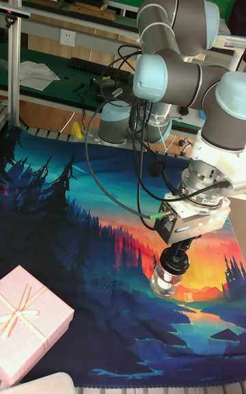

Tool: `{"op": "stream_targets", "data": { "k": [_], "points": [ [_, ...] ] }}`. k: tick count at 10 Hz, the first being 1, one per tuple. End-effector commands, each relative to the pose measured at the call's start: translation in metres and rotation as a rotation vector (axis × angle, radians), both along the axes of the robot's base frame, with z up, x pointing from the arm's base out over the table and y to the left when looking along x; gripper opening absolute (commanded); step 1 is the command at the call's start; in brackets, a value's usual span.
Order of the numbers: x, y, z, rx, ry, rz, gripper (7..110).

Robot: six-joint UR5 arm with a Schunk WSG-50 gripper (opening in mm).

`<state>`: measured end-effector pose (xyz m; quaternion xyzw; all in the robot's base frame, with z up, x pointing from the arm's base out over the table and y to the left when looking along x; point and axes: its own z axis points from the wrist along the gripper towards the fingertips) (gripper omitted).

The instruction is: Screw the lid onto the jar

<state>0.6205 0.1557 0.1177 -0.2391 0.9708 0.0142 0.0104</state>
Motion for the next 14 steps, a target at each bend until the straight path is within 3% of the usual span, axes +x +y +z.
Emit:
{"op": "stream_targets", "data": {
  "k": [1,11,14],
  "points": [
    [-0.0002,0.0018,0.0014,0.011,0.008,-0.079,7],
    [0.0053,0.0031,0.0021,0.015,0.001,-0.364,7],
    [0.0035,0.0053,0.0013,0.022,0.01,-0.361,7]
  ]
}}
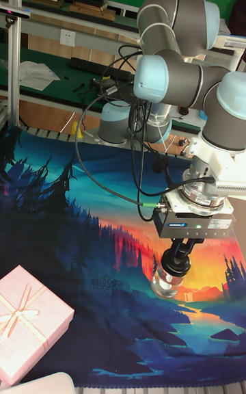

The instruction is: Screw the lid onto the jar

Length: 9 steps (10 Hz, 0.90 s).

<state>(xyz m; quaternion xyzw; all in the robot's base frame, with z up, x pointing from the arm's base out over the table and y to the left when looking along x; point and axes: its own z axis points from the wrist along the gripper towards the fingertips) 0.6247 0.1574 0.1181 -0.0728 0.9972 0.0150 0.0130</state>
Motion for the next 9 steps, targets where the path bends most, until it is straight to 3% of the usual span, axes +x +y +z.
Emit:
{"op": "stream_targets", "data": {
  "k": [1,3,4,5,6,9],
  "points": [
    [-0.004,0.0057,0.0004,0.026,0.018,-0.002,7],
    [-0.0112,0.0077,-0.0002,0.035,0.045,0.048,7],
    [-0.0122,0.0072,-0.0001,0.035,0.05,0.066,22],
    [-0.0118,0.0056,0.001,0.032,0.054,0.083,22],
    [-0.0101,0.0048,0.0022,0.032,0.054,0.096,44],
    [-0.0055,0.0037,0.0001,0.018,0.043,0.122,44]
  ]
}}
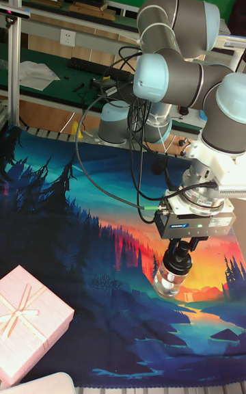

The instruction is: Screw the lid onto the jar

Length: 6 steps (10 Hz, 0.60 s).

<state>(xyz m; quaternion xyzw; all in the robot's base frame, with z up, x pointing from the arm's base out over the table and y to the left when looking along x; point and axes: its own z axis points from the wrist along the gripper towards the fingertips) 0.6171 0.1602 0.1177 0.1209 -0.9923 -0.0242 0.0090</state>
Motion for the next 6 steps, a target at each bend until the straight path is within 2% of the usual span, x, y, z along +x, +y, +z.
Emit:
{"op": "stream_targets", "data": {
  "k": [1,2,4,5,6],
  "points": [
    [0.002,0.004,0.003,0.004,0.004,0.052,44],
    [0.0,-0.008,0.008,-0.062,0.024,0.133,44],
    [-0.003,0.001,0.011,-0.048,0.029,0.239,44],
    [0.001,0.005,0.011,-0.034,0.012,0.319,44],
    [0.0,0.017,0.01,0.013,0.005,0.394,44]
  ]
}}
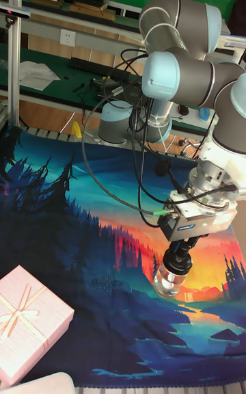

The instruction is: Screw the lid onto the jar

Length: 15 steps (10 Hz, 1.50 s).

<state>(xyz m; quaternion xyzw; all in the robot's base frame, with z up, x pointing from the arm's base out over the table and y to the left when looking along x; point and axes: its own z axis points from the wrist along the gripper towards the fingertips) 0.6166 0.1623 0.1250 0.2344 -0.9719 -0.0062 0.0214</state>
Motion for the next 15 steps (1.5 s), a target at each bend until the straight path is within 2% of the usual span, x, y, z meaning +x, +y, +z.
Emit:
{"op": "stream_targets", "data": {
  "k": [1,3,5,6,7,10,15],
  "points": [
    [0.0,0.018,0.003,0.063,-0.002,0.248,44],
    [0.014,0.017,0.003,0.053,-0.057,0.353,44],
    [0.025,0.011,0.002,0.017,-0.104,0.469,44],
    [0.028,0.013,0.002,0.015,-0.121,0.496,44],
    [0.031,0.012,0.002,0.012,-0.13,0.524,44],
    [0.026,0.02,-0.001,0.056,-0.14,0.59,44],
    [0.02,0.014,-0.003,0.047,-0.135,0.609,44]
  ]
}}
